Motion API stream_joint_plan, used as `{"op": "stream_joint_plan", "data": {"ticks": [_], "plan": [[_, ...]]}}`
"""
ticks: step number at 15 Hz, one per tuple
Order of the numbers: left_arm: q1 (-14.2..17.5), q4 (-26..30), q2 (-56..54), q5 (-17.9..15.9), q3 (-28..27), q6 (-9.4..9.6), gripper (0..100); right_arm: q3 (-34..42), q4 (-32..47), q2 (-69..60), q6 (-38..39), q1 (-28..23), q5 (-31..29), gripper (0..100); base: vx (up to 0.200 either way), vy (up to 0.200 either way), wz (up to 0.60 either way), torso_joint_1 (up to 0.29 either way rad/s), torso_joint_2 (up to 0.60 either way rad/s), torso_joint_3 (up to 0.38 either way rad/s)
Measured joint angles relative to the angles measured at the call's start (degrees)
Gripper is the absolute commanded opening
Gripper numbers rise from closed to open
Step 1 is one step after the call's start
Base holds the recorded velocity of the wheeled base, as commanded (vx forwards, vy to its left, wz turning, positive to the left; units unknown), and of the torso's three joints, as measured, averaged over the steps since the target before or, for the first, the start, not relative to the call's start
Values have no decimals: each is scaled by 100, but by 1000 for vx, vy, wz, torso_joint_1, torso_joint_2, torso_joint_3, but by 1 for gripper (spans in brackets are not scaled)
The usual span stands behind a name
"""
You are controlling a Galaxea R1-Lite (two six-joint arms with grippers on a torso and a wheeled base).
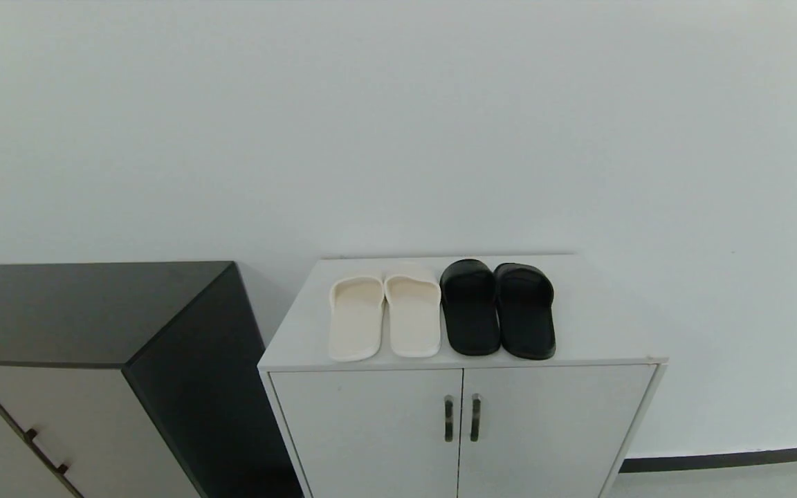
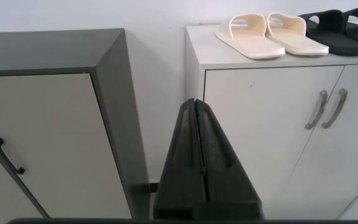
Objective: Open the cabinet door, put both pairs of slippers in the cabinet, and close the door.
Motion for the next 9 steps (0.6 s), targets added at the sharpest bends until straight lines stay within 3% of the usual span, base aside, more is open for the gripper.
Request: {"op": "stream_joint_plan", "data": {"ticks": [9], "plan": [[0,7,0,-43,0,0,0,-140,-61,23,149,-18,-115,100,0,0,0,0,0,0]]}}
